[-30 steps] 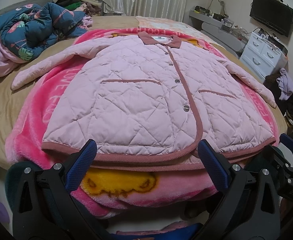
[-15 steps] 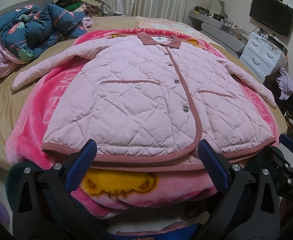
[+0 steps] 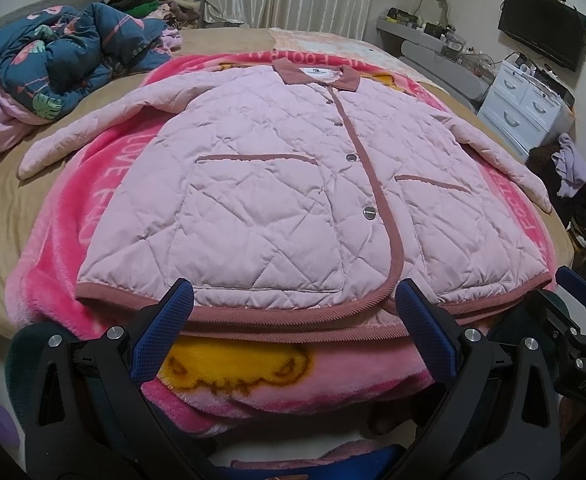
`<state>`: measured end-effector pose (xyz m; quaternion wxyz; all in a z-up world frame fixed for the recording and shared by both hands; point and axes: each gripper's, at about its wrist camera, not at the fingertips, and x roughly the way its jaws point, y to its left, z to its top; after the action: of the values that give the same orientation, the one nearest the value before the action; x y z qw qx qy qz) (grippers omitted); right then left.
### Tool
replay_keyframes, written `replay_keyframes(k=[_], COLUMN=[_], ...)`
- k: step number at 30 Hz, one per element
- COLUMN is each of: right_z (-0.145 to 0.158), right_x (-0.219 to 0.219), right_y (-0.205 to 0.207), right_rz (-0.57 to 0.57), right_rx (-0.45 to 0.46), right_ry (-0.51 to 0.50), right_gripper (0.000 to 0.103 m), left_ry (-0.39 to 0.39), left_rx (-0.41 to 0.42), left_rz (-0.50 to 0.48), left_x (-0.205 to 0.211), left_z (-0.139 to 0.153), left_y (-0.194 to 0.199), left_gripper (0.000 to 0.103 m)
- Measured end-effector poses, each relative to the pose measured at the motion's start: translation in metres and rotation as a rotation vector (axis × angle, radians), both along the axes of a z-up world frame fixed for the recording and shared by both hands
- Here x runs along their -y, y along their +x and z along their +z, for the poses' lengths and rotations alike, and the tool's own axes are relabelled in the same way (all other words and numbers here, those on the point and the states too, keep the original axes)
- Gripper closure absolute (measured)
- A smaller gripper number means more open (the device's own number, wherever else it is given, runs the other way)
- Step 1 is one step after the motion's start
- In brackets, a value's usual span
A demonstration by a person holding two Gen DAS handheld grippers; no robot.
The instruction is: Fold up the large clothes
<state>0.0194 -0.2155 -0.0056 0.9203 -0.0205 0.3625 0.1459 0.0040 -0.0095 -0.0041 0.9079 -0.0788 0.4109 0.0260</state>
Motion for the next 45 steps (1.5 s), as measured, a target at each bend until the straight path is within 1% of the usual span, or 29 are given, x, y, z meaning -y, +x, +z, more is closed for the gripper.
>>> replay_keyframes(k=[12,26,31,36,41,45], right_z=[-0.002,0.008,0.014,0.021,0.031,0.041], right_x=[0.003,0.004,0.004,0.006,0.008,0.007], right_y=[0.015,0.045,0.060,0.075,0.094,0.107], right_rz=[-0.005,-0.021,-0.030,-0.040,-0.045,-0.039], right_rx=[-0.014,-0.018,-0.027,-0.030,-0.026,-0.013], right_ry=[0.009,0.008,-0.002,-0.005,0.011,0.005], right_gripper=[0.004,0.004,0.004,0.004,0.004,0.004], left_ry=[0.017,-0.018,-0.015,-0.035,-0.025,-0.010], left_rx=[-0.009,0.011,0.020,0.025,0.045,0.052], left_rz=[-0.005,-0.012,0.001,0.008,0.022,0.027], left_x=[0.001,-0.004,-0.005,-0.006,-0.007,-0.006], left_z=[-0.005,0.002,0.010,0.020,0.035,0.044], left_y=[0.016,0.046,0.061,0.078,0.097,0.113], left_gripper=[0.009,0.009,0.009,0.009,0.009,0.009])
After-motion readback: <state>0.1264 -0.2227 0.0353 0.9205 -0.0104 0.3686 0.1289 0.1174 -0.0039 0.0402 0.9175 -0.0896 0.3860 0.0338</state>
